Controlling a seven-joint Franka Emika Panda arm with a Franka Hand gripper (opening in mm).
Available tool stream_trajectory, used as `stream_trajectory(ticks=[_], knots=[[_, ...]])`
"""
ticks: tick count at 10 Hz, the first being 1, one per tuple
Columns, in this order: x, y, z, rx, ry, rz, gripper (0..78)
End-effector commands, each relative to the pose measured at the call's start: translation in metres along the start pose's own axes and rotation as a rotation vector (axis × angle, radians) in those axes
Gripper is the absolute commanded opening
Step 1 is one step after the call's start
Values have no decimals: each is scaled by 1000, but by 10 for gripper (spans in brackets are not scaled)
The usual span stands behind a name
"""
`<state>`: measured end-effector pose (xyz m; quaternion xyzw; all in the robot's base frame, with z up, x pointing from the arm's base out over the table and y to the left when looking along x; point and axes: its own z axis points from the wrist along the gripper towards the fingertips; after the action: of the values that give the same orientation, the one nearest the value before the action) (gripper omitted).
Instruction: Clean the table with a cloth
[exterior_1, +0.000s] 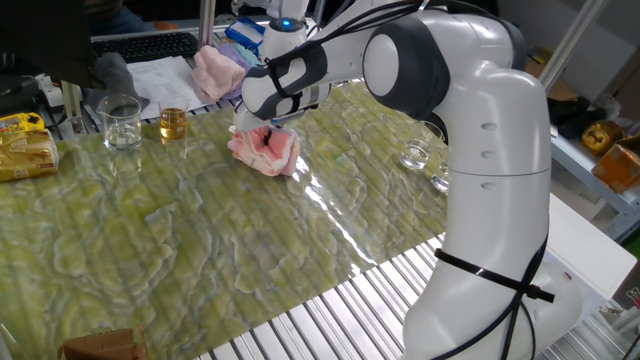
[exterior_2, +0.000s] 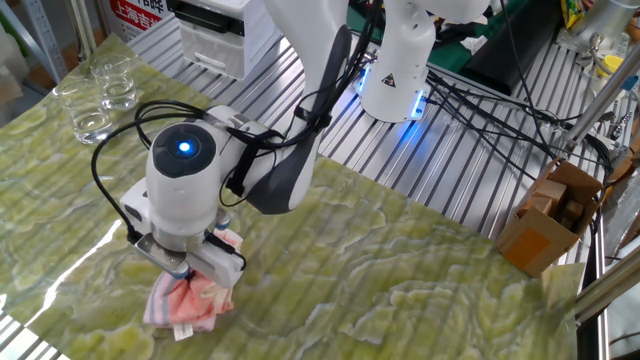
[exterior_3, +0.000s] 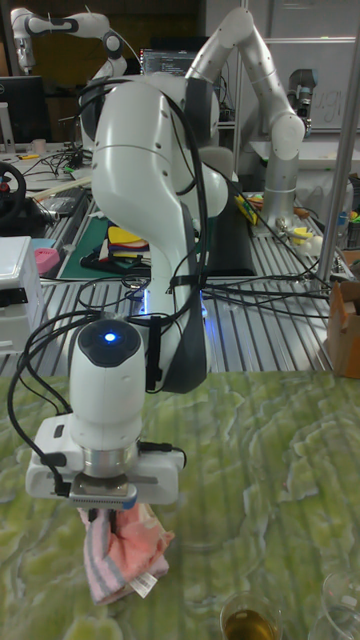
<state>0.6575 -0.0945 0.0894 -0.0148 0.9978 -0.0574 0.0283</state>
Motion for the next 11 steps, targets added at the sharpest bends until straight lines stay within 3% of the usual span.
stream_trajectory(ticks=[1,2,5,9,11], knots=[[1,8,12,-110,-4,72,13],[4,13,14,-143,-1,101,13],[18,35,12,-180,20,166,13],[39,58,6,-190,23,215,13],[44,69,0,-192,30,243,13]])
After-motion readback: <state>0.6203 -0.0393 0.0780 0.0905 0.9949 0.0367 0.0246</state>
